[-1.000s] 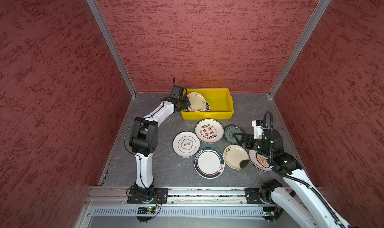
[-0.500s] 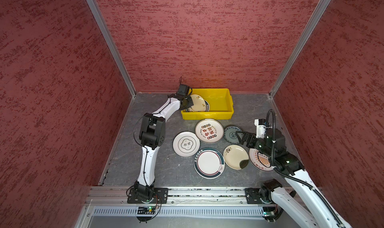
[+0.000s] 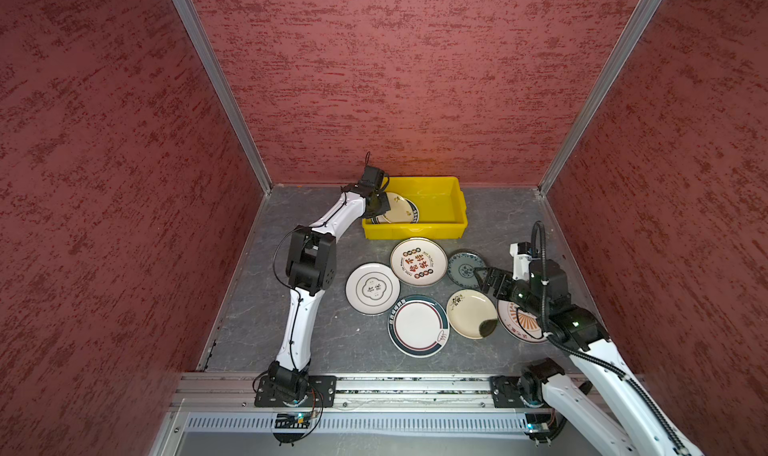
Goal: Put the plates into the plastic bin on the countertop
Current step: 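Lower the cream plate flat into the yellow bin and open the left gripper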
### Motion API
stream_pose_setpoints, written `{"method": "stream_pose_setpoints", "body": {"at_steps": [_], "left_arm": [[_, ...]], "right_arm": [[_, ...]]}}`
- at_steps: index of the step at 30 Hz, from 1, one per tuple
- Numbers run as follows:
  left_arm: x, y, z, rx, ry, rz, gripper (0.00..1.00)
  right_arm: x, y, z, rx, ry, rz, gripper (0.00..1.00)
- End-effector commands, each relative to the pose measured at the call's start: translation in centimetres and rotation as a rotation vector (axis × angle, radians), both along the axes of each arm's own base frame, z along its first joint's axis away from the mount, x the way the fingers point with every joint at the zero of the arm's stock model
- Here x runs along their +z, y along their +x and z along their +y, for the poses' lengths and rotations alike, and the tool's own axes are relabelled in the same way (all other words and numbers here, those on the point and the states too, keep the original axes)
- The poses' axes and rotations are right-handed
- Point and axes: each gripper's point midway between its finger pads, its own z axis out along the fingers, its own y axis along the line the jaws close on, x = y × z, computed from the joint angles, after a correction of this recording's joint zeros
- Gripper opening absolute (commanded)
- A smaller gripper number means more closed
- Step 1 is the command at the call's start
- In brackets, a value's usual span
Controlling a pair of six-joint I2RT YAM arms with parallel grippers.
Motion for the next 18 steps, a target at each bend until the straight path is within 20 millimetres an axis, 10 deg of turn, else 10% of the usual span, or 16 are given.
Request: {"method": "stream_pose_setpoints", "body": {"at_steps": [1,11,18], "left_arm": [[-1.5,0.3,0.8,0.009,0.034,0.023,0.25],[-0.7,0.8,1.1,-0.022,0.067,-0.003,0.31],[3.0,0.0,0.2,-0.072,0.084,-0.098,0.75]], "right_arm": [[0.8,0.0,-0.7,-0.030,-0.015,-0.017,0.99],[0.8,0.1,-1.1,-0.055,-0.027,-0.014,0.99],[-1.9,0.4,-5.0,-0.260,-0.168,0.123,0.99]]}}
